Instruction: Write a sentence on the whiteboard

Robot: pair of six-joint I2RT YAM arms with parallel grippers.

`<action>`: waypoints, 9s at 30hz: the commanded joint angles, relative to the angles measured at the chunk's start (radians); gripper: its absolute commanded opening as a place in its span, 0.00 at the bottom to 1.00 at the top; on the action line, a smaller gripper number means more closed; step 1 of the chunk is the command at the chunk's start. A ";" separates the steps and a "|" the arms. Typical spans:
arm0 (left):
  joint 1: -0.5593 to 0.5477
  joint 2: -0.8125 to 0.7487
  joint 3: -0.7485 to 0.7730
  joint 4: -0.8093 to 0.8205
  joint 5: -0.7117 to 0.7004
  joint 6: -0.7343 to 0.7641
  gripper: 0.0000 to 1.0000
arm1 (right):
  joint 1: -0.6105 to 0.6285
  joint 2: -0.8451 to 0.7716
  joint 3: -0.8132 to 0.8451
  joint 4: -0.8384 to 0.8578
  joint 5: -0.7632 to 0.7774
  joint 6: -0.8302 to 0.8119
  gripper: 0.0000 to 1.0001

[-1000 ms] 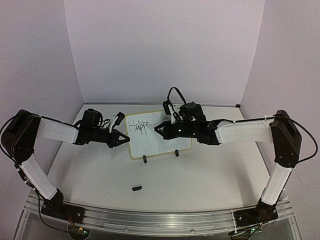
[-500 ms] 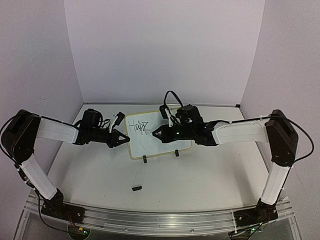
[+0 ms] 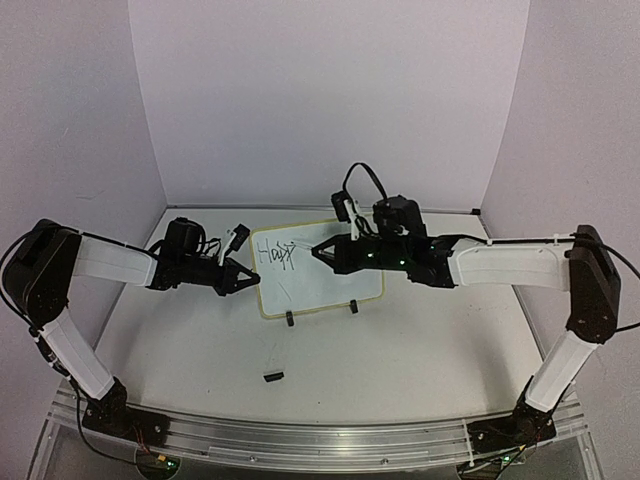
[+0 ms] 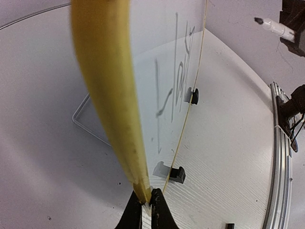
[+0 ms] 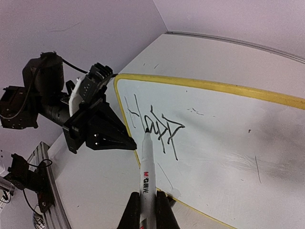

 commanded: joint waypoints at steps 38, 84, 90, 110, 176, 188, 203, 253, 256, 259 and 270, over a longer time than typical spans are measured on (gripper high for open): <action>-0.001 0.005 0.032 -0.041 -0.100 0.043 0.00 | -0.055 0.087 0.048 -0.010 0.052 -0.019 0.00; -0.003 0.005 0.032 -0.044 -0.106 0.046 0.00 | -0.052 0.077 0.081 0.020 0.039 -0.045 0.00; -0.003 0.003 0.032 -0.044 -0.109 0.048 0.00 | -0.052 0.074 0.071 0.020 0.056 -0.040 0.00; -0.003 0.002 0.034 -0.048 -0.111 0.046 0.00 | -0.052 0.035 -0.011 0.050 0.081 -0.038 0.00; -0.004 -0.007 0.032 -0.051 -0.110 0.049 0.00 | -0.052 -0.010 -0.146 0.110 0.147 0.038 0.00; -0.004 -0.016 0.030 -0.053 -0.114 0.047 0.00 | -0.052 -0.108 -0.176 0.107 0.127 0.032 0.00; -0.006 -0.013 0.032 -0.059 -0.117 0.049 0.00 | -0.052 -0.037 -0.110 0.107 0.136 0.002 0.00; -0.006 -0.008 0.034 -0.056 -0.118 0.054 0.00 | -0.059 -0.005 -0.052 0.074 0.168 -0.035 0.00; -0.006 -0.005 0.035 -0.056 -0.117 0.053 0.00 | -0.059 -0.005 -0.066 0.070 0.159 -0.025 0.00; -0.006 -0.005 0.035 -0.056 -0.116 0.054 0.00 | -0.060 -0.007 -0.088 0.069 0.156 -0.012 0.00; -0.006 -0.006 0.034 -0.055 -0.116 0.052 0.00 | -0.059 -0.032 -0.160 0.073 0.172 0.025 0.00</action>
